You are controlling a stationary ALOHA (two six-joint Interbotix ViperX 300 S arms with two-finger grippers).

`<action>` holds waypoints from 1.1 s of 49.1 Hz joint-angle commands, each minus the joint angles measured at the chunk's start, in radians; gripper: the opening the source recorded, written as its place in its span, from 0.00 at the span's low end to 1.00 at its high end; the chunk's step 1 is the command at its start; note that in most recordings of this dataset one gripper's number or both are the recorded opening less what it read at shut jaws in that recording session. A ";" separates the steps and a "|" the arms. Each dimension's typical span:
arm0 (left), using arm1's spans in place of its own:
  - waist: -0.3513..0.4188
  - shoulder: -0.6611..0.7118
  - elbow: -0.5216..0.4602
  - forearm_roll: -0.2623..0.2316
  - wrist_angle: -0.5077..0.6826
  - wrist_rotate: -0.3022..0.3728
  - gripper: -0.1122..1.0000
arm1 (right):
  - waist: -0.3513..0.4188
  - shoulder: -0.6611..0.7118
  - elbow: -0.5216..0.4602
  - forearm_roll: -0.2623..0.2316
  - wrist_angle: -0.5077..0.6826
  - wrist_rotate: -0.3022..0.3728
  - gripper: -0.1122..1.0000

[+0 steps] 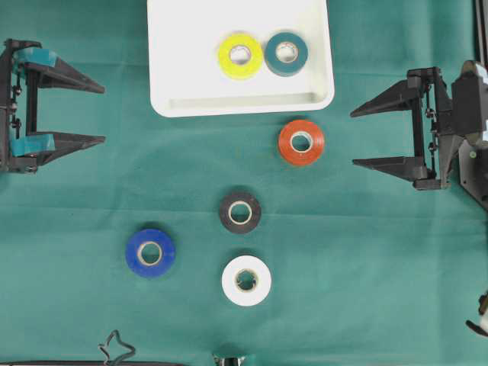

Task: Pick up the tape from a random location and place it into the white case.

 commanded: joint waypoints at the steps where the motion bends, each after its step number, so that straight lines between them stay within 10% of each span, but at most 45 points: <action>1: -0.003 0.003 -0.012 -0.002 -0.009 -0.003 0.96 | -0.002 0.000 -0.021 0.003 -0.005 -0.002 0.90; 54: -0.364 -0.002 -0.017 -0.002 -0.023 -0.057 0.96 | 0.000 0.000 -0.037 0.003 0.011 -0.002 0.90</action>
